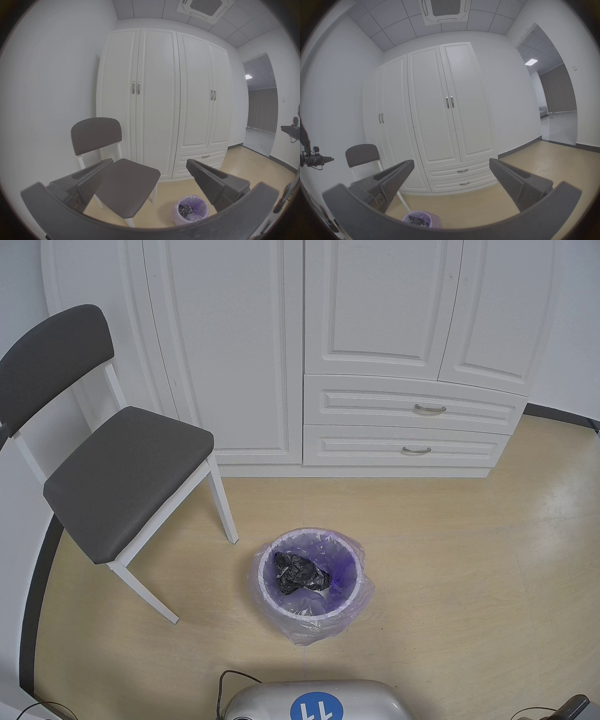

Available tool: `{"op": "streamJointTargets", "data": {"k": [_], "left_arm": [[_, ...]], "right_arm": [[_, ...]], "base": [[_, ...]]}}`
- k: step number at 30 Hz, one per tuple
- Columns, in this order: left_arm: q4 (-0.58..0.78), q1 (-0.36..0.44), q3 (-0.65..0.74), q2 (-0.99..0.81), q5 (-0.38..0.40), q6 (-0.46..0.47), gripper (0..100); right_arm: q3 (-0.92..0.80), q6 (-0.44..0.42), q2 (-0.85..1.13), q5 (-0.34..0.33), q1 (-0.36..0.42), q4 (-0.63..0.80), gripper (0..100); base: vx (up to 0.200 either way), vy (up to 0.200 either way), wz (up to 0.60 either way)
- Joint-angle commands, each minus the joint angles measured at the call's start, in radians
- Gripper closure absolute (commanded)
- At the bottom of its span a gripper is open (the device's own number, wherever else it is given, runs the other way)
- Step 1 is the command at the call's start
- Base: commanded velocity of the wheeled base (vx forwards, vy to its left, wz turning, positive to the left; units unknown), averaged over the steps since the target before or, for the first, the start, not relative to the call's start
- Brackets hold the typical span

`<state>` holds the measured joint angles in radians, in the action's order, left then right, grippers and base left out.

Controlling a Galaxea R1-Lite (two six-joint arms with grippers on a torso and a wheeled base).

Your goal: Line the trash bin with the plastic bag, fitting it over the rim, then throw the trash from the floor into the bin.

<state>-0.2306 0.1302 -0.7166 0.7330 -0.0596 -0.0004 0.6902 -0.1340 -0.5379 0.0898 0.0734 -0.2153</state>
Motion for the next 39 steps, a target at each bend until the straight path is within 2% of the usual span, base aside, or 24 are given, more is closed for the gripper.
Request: {"op": "streamJointTargets", "data": {"k": [1,8,15,20,26,29,39], "left_arm": [[0.073,-0.007,-0.017,-0.156,-0.016,-0.007,0],[0.197,-0.009,-0.184,-0.204,-0.063,-0.003,0],[0.347,-0.014,-0.339,-0.244,-0.063,0.0,0],[0.353,-0.037,-0.38,-0.254,-0.062,0.002,0],[0.379,-0.054,-0.443,-0.256,-0.059,0.002,0],[0.409,-0.069,-0.472,-0.268,-0.052,0.003,0],[0.441,-0.103,-0.443,-0.365,-0.046,0.005,0]], "right_arm": [[0.015,0.028,0.193,0.001,-0.001,0.086,0],[0.109,0.03,0.299,0.001,-0.012,0.2,0],[0.23,0.031,0.354,-0.012,-0.052,0.313,0],[0.288,0.083,0.374,-0.013,-0.052,0.33,0],[0.367,0.1,0.389,-0.013,-0.055,0.35,0],[0.42,0.122,0.417,-0.013,-0.055,0.418,0],[0.462,0.125,0.5,-0.013,-0.064,0.513,0]], "base": [[0.0,0.0,0.0],[0.0,0.0,0.0],[0.0,0.0,0.0],[0.0,0.0,0.0],[0.0,0.0,0.0],[0.0,0.0,0.0],[0.0,0.0,0.0]]}}
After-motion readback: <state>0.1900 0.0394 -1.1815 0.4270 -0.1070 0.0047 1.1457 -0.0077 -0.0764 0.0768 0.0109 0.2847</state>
